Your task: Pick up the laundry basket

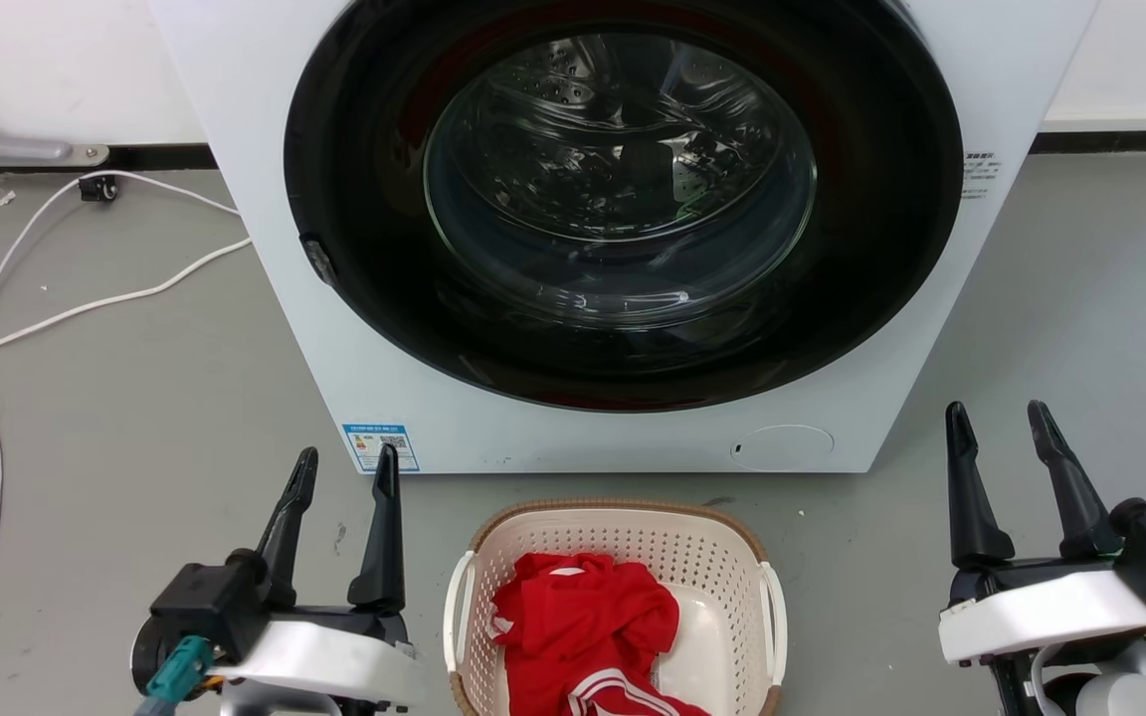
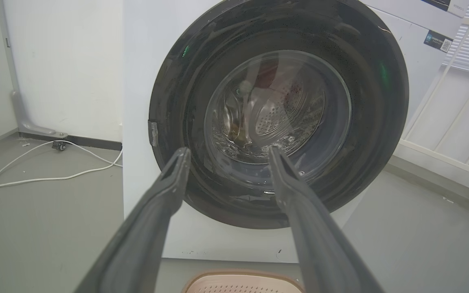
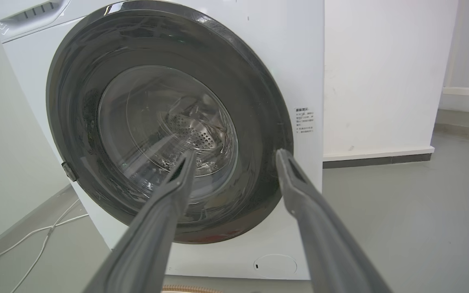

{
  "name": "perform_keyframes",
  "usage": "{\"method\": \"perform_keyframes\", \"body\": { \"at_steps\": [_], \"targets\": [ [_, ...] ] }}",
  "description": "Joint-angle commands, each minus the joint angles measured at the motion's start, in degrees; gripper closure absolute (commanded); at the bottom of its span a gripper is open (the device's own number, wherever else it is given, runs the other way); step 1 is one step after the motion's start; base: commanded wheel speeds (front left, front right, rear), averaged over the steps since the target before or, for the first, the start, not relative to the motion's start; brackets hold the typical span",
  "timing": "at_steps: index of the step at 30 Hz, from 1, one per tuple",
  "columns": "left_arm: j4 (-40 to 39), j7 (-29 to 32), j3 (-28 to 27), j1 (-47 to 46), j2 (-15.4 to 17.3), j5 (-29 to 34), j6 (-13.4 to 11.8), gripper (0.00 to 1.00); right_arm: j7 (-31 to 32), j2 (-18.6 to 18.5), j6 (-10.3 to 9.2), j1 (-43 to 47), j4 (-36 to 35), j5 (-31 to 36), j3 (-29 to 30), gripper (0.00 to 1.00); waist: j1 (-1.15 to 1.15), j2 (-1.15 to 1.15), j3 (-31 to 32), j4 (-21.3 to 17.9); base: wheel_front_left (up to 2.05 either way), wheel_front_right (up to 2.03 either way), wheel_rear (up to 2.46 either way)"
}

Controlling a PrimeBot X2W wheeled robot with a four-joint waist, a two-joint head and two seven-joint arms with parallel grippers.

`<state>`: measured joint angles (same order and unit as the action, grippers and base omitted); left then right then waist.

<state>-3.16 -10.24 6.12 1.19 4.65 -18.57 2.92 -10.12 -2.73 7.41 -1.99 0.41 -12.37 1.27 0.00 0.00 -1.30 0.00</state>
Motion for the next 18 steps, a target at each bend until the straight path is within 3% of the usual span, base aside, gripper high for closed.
{"method": "perform_keyframes", "body": {
  "at_steps": [1, 18],
  "targets": [
    [-0.79, -0.62, 1.07, -0.65, 0.86, 2.09, -0.97, 0.0, -0.7, -0.22, 0.12, 0.02, -0.79, 2.25, 0.05, 0.0, 0.0, 0.0, -0.18, 0.05, 0.0, 0.0, 0.0],
    [0.6, -2.59, 5.55, -0.48, 2.92, 7.91, -3.27, 0.0, -2.7, -0.21, 0.07, 0.27, -1.46, 10.84, 0.62, 0.0, 0.0, 0.0, -0.54, 0.33, 0.0, 0.0, 0.0]
  ]
}}
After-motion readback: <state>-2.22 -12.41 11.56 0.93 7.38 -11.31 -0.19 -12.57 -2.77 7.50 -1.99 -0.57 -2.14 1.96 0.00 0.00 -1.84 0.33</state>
